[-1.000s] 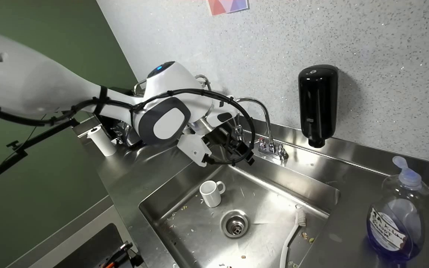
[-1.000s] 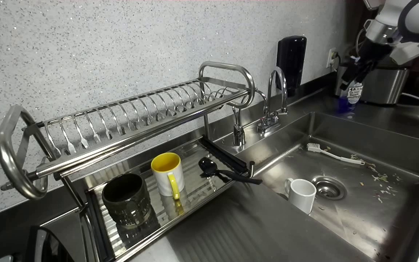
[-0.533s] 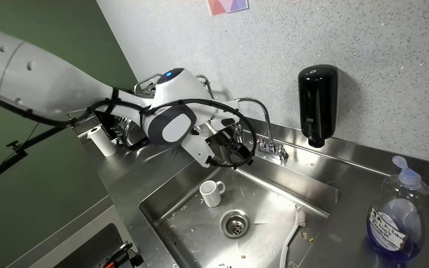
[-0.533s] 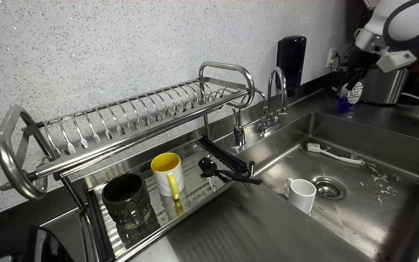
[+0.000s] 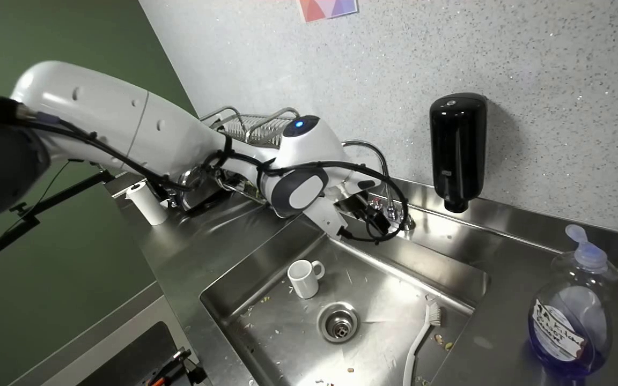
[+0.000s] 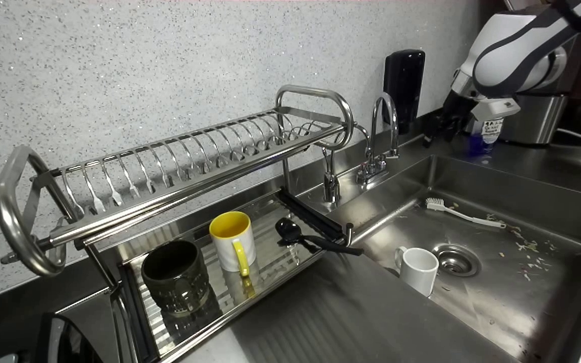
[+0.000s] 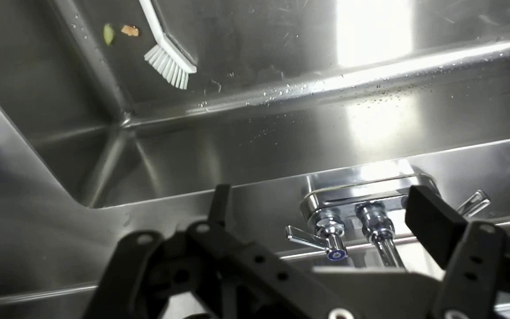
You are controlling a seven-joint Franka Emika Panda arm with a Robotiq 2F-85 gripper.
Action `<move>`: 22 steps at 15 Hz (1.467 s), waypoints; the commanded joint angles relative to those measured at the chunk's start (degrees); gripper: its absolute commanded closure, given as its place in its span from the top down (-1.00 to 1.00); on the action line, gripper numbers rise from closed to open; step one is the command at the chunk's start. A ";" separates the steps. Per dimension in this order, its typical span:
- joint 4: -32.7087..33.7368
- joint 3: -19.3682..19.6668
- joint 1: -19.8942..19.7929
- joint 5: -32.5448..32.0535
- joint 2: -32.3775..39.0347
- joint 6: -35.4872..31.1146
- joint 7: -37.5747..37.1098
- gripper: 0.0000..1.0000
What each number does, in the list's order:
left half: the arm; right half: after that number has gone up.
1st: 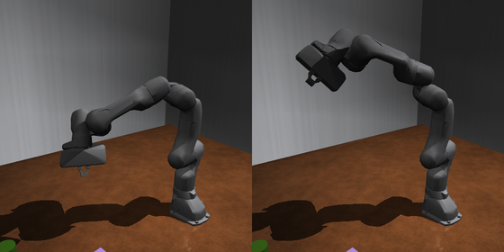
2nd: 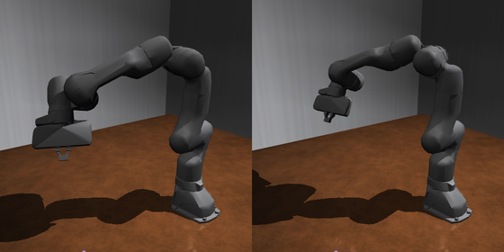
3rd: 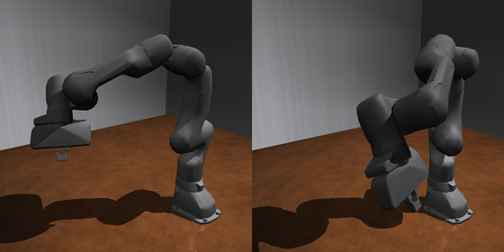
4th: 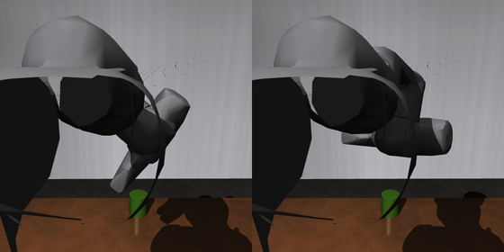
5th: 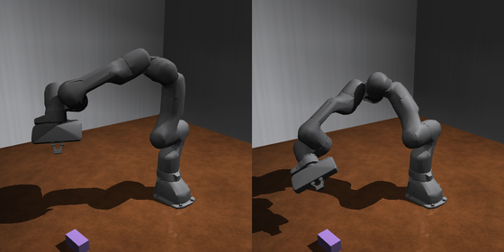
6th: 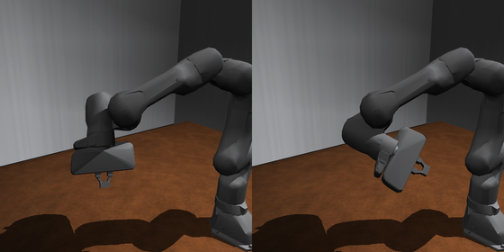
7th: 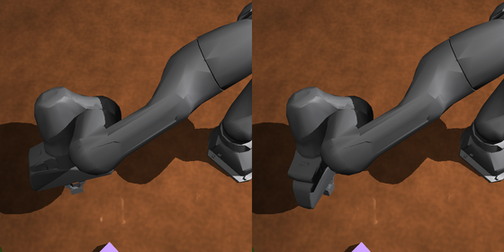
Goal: Open the tap
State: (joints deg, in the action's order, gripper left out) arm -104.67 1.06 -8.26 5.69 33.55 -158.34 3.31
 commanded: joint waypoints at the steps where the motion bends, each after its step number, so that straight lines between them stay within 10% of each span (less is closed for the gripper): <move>1: 11.09 -0.55 -0.98 -0.17 7.32 4.22 0.68 0.45; 6: 13.66 -0.61 -0.50 -0.19 9.77 3.99 -0.11 -0.32; 7: 14.62 -0.65 -0.45 -0.20 10.57 4.13 -0.13 0.05; 11: 14.52 -0.62 -0.44 -0.21 10.75 4.10 -0.17 -0.31; 12: 14.52 -0.62 -0.44 -0.21 10.74 4.10 -0.17 -0.81; 14: 17.66 -0.68 -0.30 0.14 12.94 3.47 -0.91 -0.96; 22: 28.78 -0.30 -0.46 0.05 20.66 4.83 -2.01 -1.00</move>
State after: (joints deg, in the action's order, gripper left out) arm -82.04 0.64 -8.63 5.66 50.21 -154.53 2.62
